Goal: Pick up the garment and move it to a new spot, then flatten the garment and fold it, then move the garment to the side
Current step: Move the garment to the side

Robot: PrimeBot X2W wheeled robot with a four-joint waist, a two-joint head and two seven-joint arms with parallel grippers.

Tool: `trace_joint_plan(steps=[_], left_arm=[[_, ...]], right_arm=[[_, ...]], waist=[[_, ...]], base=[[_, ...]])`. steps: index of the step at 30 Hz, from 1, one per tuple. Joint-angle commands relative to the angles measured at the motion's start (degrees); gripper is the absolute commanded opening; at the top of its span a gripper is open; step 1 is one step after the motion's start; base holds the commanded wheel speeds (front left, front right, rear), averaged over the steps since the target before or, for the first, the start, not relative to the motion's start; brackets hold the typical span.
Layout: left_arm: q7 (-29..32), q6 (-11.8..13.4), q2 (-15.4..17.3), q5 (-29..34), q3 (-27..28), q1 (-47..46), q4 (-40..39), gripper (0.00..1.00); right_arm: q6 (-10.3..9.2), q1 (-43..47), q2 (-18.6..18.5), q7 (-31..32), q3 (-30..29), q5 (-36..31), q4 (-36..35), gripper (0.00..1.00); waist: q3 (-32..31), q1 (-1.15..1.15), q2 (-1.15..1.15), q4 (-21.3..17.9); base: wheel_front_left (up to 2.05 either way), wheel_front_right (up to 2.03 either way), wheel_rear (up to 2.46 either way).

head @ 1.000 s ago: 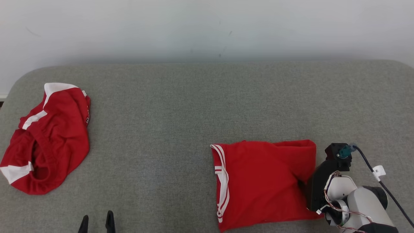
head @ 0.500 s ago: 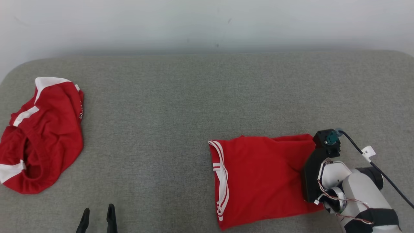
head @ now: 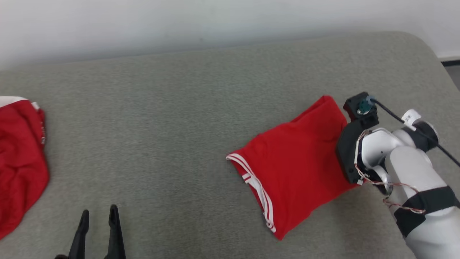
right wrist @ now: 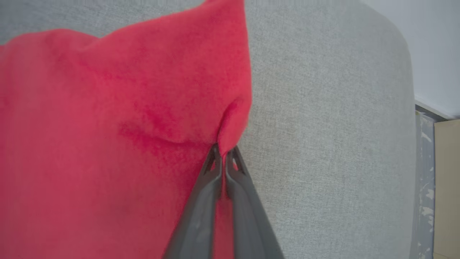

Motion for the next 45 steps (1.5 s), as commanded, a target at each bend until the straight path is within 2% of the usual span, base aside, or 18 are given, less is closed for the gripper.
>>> trace_joint_plan(steps=[1, 10, 16, 25, 29, 35, 45], left_arm=[[-0.15, 0.04, -0.2, 0.24, -0.03, -1.26, -0.73, 1.0], [-0.16, 0.05, 0.55, 1.01, -1.02, -4.41, -3.84, 1.0], [-0.16, 0.05, 2.03, 1.46, -2.53, -6.15, -6.26, 1.0], [-0.16, 0.05, 3.26, 2.18, -4.41, -7.41, -8.8, 1.0], [-0.16, 0.05, 4.04, 1.82, -4.67, -7.2, -9.39, 1.0], [-0.16, 0.05, 4.71, 1.55, -4.93, -6.75, -9.44, 1.0], [-0.16, 0.05, 4.91, 1.49, -4.97, -7.03, -9.15, 1.0]], right_arm=[[-0.15, -1.19, -0.86, -1.02, 0.07, -0.08, 0.31, 0.0], [-0.15, -5.52, -1.78, -6.88, -1.72, -2.83, 3.2, 0.0], [-0.15, -7.98, -4.17, -12.2, -4.52, -5.71, 6.3, 0.0], [-0.15, -11.14, -6.62, -19.77, -9.2, -9.84, 10.39, 0.0], [-0.15, -11.99, -7.65, -22.21, -9.72, -13.71, 11.46, 0.0], [-0.15, -12.9, -7.77, -24.52, -11.89, -17.22, 13.28, 0.0], [-0.15, -13.93, -7.26, -27.17, -11.84, -19.21, 15.42, 0.0]], waist=[[2.52, -0.01, -0.01, -4.37], [6.96, -0.01, -0.01, -11.68], [9.67, -0.01, -0.01, -14.47], [12.88, -0.01, -0.01, -15.49], [13.72, -0.01, -0.01, -15.77], [13.87, -0.01, -0.01, -15.98], [13.83, -0.01, -0.01, -15.36]], base=[[0.0, 0.0, 0.0], [0.0, 0.0, 0.0], [0.0, 0.0, 0.0], [0.0, 0.0, 0.0], [0.0, 0.0, 0.0], [0.0, 0.0, 0.0], [0.0, 0.0, 0.0]])
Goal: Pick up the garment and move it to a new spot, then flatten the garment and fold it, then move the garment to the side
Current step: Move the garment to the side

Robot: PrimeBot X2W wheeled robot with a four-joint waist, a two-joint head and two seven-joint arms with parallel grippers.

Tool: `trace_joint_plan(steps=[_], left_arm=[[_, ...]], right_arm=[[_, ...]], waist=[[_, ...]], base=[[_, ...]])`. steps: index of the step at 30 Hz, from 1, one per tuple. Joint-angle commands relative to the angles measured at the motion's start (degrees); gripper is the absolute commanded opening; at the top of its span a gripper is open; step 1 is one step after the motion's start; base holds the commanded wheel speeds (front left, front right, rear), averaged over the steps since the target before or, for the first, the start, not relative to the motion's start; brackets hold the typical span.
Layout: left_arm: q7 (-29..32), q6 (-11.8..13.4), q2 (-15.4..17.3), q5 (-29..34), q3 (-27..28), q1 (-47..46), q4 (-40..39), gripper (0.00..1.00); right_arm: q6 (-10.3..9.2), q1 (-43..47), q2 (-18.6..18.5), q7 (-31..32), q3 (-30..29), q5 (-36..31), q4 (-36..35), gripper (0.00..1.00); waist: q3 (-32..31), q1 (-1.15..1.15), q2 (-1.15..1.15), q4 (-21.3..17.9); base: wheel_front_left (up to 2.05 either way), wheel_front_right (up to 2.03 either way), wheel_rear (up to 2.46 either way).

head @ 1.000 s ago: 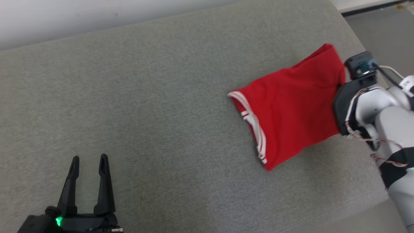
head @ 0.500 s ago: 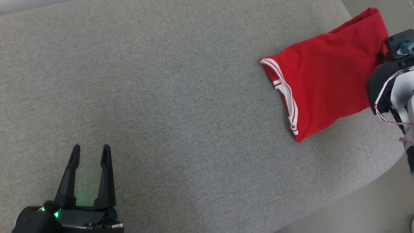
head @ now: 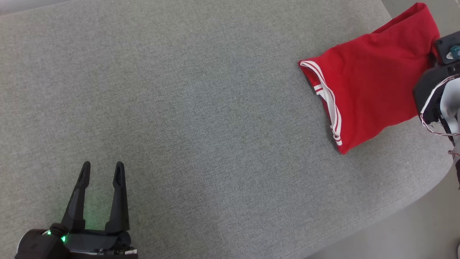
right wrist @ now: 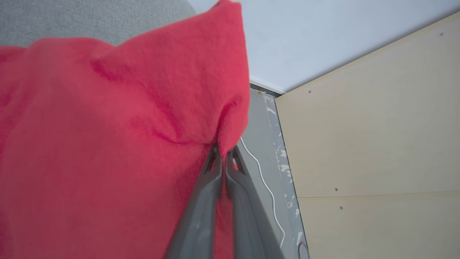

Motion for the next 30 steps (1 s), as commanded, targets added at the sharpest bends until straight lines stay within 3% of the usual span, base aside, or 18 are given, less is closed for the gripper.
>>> trace_joint_plan(steps=[1, 3, 4, 5, 6, 7, 8, 23, 30], left_arm=[[-0.17, 0.05, 0.11, 0.07, 0.13, -0.23, 0.18, 1.0], [-0.17, 0.05, -0.07, 0.15, 0.12, -0.29, 0.33, 1.0], [-0.17, 0.05, -0.17, 0.21, 0.14, -0.28, 0.38, 1.0], [-0.17, 0.05, -0.17, 0.21, 0.14, -0.28, 0.38, 1.0], [-0.17, 0.05, -0.27, 0.28, 0.18, -0.21, 0.44, 1.0], [-0.17, 0.05, -0.35, 0.33, 0.24, -0.13, 0.5, 1.0], [-0.17, 0.05, -0.39, 0.4, 0.27, -0.03, 0.54, 1.0], [-0.16, 0.05, -2.31, 0.07, 1.3, 4.04, 2.86, 1.0], [-0.17, 0.06, -2.79, 1.53, 4.81, 8.38, 6.77, 1.0]], right_arm=[[-0.15, -0.46, -0.12, -0.52, -0.49, -0.87, 0.32, 0.0], [-0.15, -0.43, -0.13, -1.12, -0.89, -1.41, 0.47, 0.0], [-0.15, -0.32, 0.11, -1.43, -1.06, -1.56, 0.45, 0.13], [-0.15, -0.32, 0.11, -1.43, -1.06, -1.56, 0.45, 0.13], [-0.15, -0.19, 0.36, -1.75, -1.13, -2.05, 0.2, 0.42], [-0.16, -0.02, 0.55, -1.87, -1.17, -2.37, 0.05, 0.84], [-0.16, 0.06, 0.51, -1.67, -1.84, -2.72, 0.14, 1.0], [-0.16, 6.74, 3.69, -4.56, -5.11, -3.62, 0.45, 1.0], [-0.16, 11.3, 8.5, -9.82, -2.91, -0.9, -1.82, 1.0]], waist=[[-0.12, 0.0, 0.0, 0.14], [-0.33, 0.0, 0.0, 0.2], [-0.49, 0.0, 0.0, 0.2], [-0.49, 0.0, 0.0, 0.2], [-0.67, 0.0, 0.0, 0.18], [-0.88, 0.0, 0.0, 0.16], [-1.06, 0.0, 0.0, 0.13], [-10.38, 0.0, 0.0, 4.11], [-16.73, 0.0, 0.0, 6.74]], base=[[0.0, 0.0, 0.0], [0.0, 0.0, 0.0], [0.0, 0.0, 0.0], [0.0, 0.0, 0.0], [0.0, 0.0, 0.0], [0.0, 0.0, 0.0], [0.0, 0.0, 0.0], [0.0, 0.0, 0.0], [0.0, 0.0, 0.0]])
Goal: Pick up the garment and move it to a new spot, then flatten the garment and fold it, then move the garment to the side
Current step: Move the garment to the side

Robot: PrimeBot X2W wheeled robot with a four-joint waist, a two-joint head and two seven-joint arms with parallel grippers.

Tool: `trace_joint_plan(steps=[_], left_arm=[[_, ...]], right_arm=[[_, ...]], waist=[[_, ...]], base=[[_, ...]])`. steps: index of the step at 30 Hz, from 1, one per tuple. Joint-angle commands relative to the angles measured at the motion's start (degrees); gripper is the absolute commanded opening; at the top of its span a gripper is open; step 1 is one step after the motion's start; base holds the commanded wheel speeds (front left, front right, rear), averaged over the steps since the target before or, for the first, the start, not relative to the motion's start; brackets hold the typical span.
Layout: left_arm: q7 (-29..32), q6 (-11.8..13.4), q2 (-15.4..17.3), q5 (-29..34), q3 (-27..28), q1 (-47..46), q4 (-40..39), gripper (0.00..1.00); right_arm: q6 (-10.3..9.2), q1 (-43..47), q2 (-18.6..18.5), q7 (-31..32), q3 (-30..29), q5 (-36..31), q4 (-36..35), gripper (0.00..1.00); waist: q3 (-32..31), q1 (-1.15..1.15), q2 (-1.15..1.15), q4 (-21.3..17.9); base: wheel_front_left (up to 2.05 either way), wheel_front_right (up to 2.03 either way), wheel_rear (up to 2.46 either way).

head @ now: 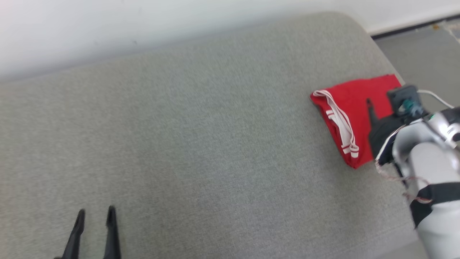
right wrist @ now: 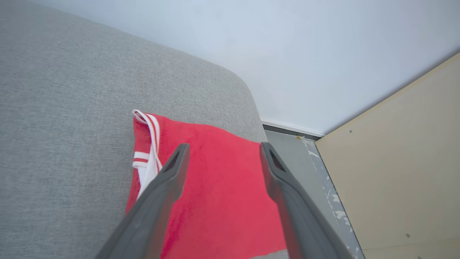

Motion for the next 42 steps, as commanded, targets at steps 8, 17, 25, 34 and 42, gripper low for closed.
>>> trace_joint_plan(steps=[8, 17, 25, 34, 42], left_arm=[[-0.17, 0.27, -1.7, 3.0, 4.81, 4.66, 2.41, 1.0], [-0.17, 0.24, -2.54, 4.09, 7.86, 7.85, 3.61, 1.0], [-0.17, 0.11, -2.71, 4.26, 8.78, 10.3, 4.56, 1.0], [-0.17, 0.08, -2.75, 4.02, 6.93, 11.79, 5.74, 1.0], [-0.17, 0.06, -1.91, 3.7, 4.96, 9.59, 6.94, 1.0]], right_arm=[[-0.16, 8.65, 6.27, -9.2, 1.39, 2.36, -3.86, 1.0], [-0.16, 21.52, 10.83, -18.79, 1.92, 4.52, -7.97, 1.0], [-0.16, 29.77, 11.98, -20.68, -0.96, 4.0, -11.72, 1.0], [-0.15, 37.05, 12.75, -21.47, -1.64, 6.65, -16.34, 1.0], [-0.15, 37.27, 13.05, -21.51, 0.21, 7.69, -17.36, 1.0]], waist=[[-9.8, 0.01, 0.0, 5.64], [-13.94, 0.01, 0.0, 8.4], [-16.3, 0.01, 0.0, 9.07], [-18.01, 0.01, 0.0, 10.37], [-17.28, 0.01, 0.0, 11.19]], base=[[0.0, 0.0, 0.0], [0.0, 0.0, 0.0], [0.0, 0.0, 0.0], [0.0, 0.0, 0.0], [0.0, 0.0, 0.0]])
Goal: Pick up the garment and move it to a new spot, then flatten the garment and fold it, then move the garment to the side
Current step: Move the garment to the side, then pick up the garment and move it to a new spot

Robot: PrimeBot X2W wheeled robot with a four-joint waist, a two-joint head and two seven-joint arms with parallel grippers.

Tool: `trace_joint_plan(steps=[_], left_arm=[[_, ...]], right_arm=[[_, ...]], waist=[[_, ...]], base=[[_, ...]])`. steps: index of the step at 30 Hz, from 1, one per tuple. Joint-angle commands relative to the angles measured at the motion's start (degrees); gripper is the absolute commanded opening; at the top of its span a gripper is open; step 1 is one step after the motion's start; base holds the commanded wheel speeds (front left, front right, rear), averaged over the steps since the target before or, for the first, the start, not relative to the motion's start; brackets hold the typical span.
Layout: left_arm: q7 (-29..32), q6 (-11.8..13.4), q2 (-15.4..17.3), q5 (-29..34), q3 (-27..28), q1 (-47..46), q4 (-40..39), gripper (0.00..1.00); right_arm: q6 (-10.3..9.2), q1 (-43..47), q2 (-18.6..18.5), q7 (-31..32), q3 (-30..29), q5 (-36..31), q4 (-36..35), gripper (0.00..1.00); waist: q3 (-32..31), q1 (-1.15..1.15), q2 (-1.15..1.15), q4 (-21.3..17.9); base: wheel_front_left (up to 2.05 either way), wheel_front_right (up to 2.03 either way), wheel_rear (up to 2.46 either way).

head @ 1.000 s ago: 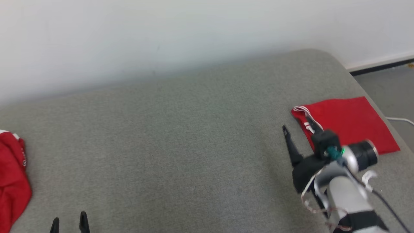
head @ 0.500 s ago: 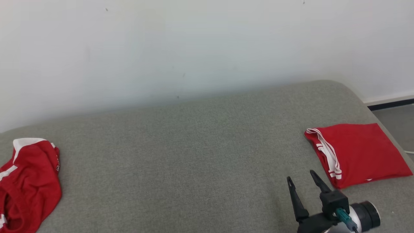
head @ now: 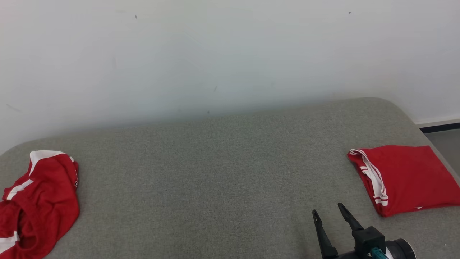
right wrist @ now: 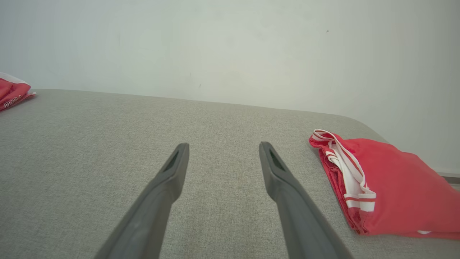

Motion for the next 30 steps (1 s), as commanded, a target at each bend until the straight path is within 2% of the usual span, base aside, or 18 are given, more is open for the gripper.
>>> trace_joint_plan(steps=[1, 11, 30], left_arm=[[-0.17, 0.05, 0.47, -0.52, -0.26, -1.42, 0.36, 1.0], [-0.17, 0.04, 1.78, -2.04, -0.74, -4.38, 2.41, 1.0], [-0.17, 0.04, 2.03, -2.79, -0.39, -5.44, 2.75, 1.0]], right_arm=[[-0.14, -0.38, 0.12, -0.24, 0.38, 0.52, 0.07, 1.0], [-0.14, -1.19, 0.27, -0.33, 1.39, 1.43, 0.3, 1.0], [-0.14, -0.18, 0.3, -0.34, 1.9, 3.99, -0.43, 1.0]], waist=[[0.49, 0.0, 0.0, 0.22], [1.66, 0.0, 0.0, 0.57], [1.8, 0.0, 0.0, 0.87]], base=[[0.0, 0.0, 0.0], [0.0, 0.0, 0.0], [0.0, 0.0, 0.0]])
